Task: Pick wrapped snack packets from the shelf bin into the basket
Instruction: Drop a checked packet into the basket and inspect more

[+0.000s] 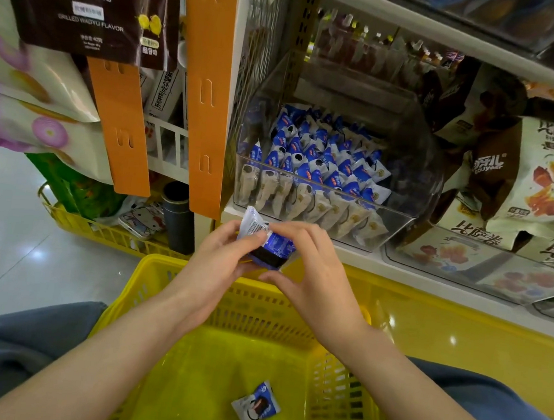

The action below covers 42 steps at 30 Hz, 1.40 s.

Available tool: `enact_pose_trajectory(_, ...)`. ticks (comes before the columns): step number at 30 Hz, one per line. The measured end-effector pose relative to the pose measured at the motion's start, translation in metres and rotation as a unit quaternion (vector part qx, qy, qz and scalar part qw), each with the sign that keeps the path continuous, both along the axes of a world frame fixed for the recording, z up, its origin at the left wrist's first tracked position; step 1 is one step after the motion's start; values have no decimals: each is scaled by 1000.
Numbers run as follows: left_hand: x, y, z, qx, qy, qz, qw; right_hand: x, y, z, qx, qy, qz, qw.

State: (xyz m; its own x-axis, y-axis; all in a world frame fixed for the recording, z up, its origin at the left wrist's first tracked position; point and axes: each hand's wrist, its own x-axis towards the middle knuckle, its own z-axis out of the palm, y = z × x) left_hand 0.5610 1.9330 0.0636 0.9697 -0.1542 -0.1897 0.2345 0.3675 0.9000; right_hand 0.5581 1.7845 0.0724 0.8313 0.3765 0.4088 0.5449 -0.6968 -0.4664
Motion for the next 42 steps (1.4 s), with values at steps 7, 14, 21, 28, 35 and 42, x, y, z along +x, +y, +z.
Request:
enact_pose_trajectory(7,1,3,5,19,-52,16,998,4,0,7,224,158,-55,960)
enact_pose_trajectory(14,0,0,8,-136,83,-31,987,0,-7,3,-48,-162,-41,985)
enact_pose_trajectory(21,3,2,4,-74,51,33,995,2,-4,1,-96,-168,54,980)
enact_pose_trajectory(28,1,2,6,39,-20,35,998,1,-3,13,125,32,-11,992)
enact_pose_trajectory(35,-2,-5,15,143,-62,3,988,4,-1,24,303,291,-51,906)
enact_pose_trajectory(42,4,4,25,168,1,31,985,6,-4,35,382,331,-51,861)
